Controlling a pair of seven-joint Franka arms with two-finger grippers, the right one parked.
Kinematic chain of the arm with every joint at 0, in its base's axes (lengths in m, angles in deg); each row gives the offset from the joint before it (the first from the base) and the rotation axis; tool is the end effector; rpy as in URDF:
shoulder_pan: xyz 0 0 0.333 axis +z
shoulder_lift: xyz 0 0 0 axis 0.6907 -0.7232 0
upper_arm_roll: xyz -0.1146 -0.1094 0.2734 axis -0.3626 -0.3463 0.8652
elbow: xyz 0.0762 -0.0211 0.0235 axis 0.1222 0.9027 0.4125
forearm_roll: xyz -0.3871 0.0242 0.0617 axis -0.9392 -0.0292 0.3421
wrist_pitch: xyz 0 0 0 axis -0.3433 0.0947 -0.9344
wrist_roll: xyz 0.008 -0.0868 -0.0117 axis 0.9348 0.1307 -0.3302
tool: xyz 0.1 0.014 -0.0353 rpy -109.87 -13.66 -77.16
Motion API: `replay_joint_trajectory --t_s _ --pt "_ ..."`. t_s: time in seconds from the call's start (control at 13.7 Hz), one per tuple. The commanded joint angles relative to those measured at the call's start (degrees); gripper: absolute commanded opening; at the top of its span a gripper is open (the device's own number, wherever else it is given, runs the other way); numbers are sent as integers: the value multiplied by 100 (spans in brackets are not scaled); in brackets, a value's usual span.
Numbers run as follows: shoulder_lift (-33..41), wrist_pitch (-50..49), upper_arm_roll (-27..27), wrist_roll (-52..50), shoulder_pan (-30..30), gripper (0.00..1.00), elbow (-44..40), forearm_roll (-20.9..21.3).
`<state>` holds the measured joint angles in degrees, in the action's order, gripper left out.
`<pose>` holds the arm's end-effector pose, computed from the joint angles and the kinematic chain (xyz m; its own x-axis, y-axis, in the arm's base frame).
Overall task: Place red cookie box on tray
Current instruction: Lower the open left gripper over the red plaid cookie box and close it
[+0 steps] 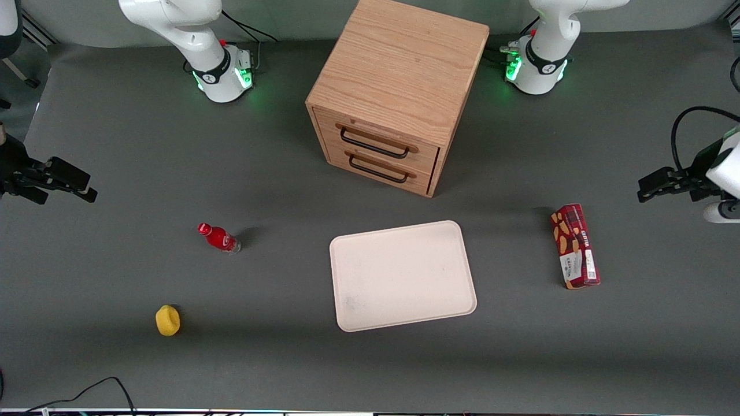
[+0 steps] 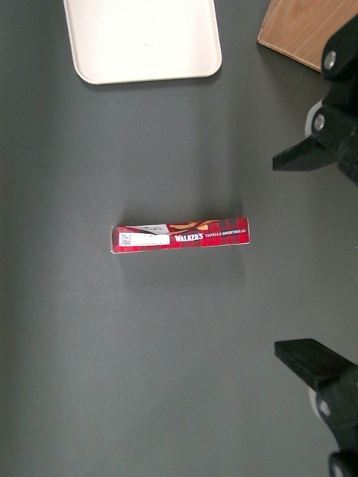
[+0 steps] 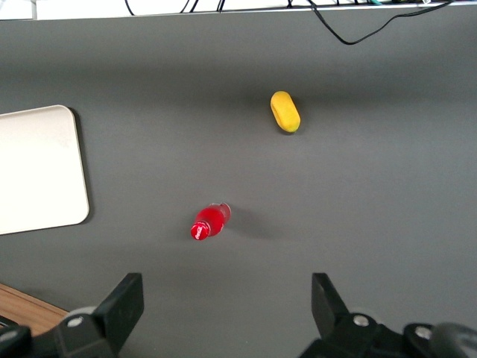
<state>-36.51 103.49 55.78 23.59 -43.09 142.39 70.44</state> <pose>0.5945 0.0111 0.5494 0.9997 -0.0004 -0.0259 -0.0006 -1.0000 -0.0078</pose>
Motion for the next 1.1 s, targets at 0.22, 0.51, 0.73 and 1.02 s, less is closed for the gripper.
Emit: replay_joint_trajectory --t_s 0.22,0.51,0.73,1.02 --pt "-1002 1078 28 -423 72 100 668 10" --pt "-1228 2147 28 -528 2 100 1410 -17" --pt "-1660 2340 28 -537 28 100 1357 -279" --pt "-1888 2550 28 -537 -59 74 1366 -307"
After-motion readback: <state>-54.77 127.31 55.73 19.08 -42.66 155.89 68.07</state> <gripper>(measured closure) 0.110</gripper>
